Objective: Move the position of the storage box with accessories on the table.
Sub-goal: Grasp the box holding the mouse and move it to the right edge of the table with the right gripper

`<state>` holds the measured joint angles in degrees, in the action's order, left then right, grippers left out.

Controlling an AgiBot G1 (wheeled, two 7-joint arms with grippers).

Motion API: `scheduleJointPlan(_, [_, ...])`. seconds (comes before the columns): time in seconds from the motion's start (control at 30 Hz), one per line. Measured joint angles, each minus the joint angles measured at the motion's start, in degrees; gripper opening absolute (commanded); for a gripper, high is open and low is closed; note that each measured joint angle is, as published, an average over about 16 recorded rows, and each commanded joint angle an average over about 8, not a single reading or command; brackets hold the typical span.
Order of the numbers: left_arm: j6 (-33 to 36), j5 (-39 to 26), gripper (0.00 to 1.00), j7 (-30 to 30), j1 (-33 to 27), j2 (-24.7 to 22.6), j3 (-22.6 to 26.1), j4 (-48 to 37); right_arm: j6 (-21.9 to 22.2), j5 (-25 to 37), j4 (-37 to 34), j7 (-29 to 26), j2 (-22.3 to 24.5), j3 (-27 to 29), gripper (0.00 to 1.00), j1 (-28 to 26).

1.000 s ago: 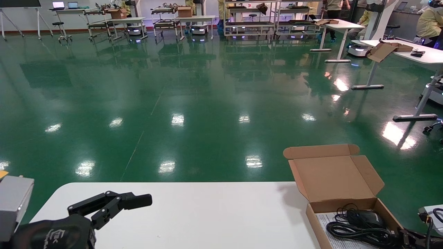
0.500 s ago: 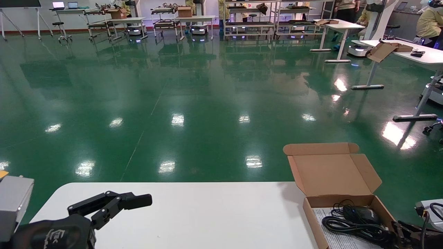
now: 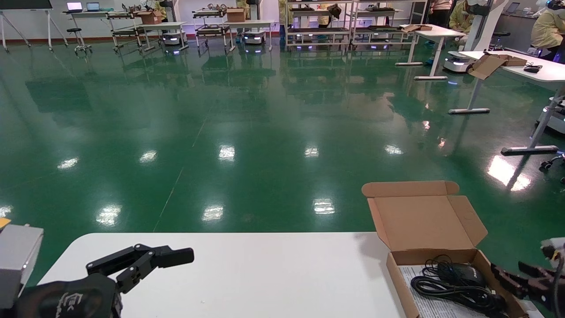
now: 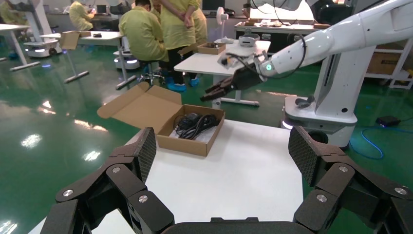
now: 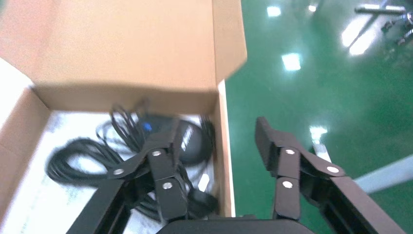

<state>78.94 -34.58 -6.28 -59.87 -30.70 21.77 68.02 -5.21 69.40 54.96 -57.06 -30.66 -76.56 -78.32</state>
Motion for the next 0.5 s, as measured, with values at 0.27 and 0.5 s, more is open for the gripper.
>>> scheduleJointPlan(0.27, [0.0, 0.0, 1.0, 0.0, 0.0, 0.0, 0.0, 0.0, 2.01, -2.61, 7.99, -0.61, 4.44, 3.46, 1.0, 1.22])
scheduleJointPlan(0.5, [0.0, 0.0, 1.0, 0.0, 0.0, 0.0, 0.0, 0.0, 4.42, -4.75, 16.08, -2.06, 7.8, 6.44, 1.0, 2.39])
